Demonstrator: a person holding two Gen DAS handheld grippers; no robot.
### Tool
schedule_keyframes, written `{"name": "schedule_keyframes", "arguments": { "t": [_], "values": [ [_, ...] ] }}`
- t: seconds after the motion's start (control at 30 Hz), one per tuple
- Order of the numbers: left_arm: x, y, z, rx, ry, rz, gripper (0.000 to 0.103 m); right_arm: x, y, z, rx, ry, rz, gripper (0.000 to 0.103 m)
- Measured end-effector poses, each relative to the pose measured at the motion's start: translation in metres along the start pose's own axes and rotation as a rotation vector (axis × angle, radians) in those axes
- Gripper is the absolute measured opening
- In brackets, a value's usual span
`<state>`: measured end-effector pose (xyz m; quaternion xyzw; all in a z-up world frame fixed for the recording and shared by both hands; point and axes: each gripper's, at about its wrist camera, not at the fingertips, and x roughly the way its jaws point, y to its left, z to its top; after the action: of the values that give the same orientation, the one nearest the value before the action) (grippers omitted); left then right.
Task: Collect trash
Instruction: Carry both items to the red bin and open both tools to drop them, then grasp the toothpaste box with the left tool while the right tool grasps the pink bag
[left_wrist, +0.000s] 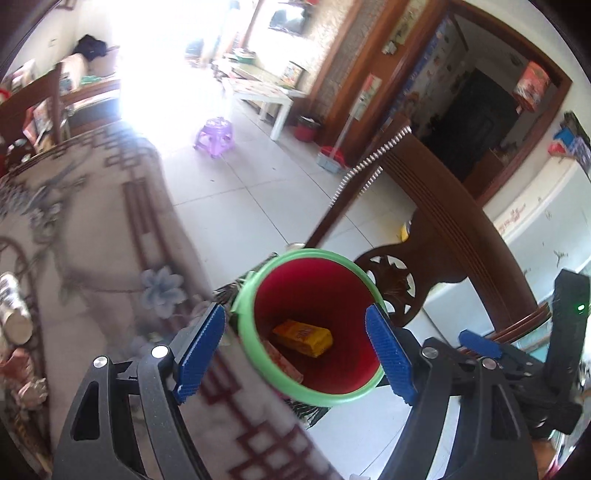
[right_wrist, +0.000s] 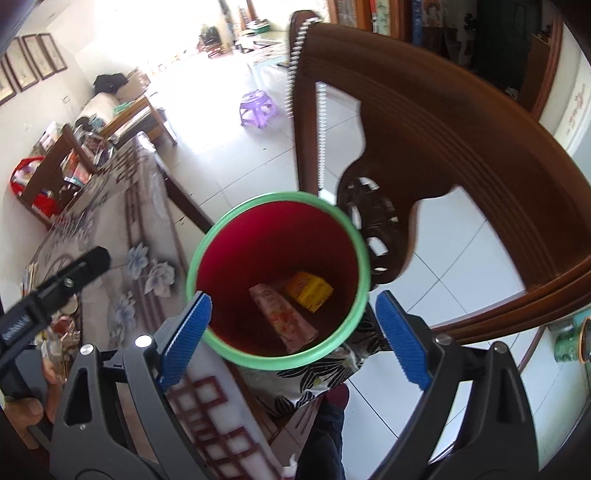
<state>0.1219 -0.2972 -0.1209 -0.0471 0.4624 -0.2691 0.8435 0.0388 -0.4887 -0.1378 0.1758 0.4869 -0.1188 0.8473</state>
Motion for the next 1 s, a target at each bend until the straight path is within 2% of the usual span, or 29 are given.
{"name": "schedule_keyframes", "arguments": {
  "t": [0.17,0.4,0.53,0.63,0.83,0.93,1.0],
  "values": [
    [-0.039,0.033,-0.015,-0.047,-0.041,0.063,0.075,0.01,0.051,-0.014,-0.085,0.038,0.061,0.089],
    [-0.09,0.092,-0.037,-0.142,-0.082,0.107,0.075,-0.003,0.126,-0.049,-0.199,0.051,0.134,0.089],
    [-0.13,0.127,-0.055,-0.182,-0.126,0.149,0.075,-0.013,0.172,-0.082,-0.288,0.093,0.177,0.089],
    [-0.158,0.158,-0.075,-0.217,-0.139,0.196,0.075,-0.017,0.205,-0.114,-0.348,0.16,0.226,0.089],
    [-0.197,0.219,-0.124,-0.316,-0.112,0.274,0.075,-0.023,0.257,-0.194,-0.47,0.299,0.285,0.089],
    [-0.208,0.24,-0.15,-0.338,-0.077,0.295,0.075,-0.018,0.263,-0.224,-0.489,0.344,0.262,0.089],
    [-0.214,0.251,-0.169,-0.346,-0.047,0.308,0.075,-0.014,0.263,-0.231,-0.481,0.358,0.251,0.089]
  ]
}}
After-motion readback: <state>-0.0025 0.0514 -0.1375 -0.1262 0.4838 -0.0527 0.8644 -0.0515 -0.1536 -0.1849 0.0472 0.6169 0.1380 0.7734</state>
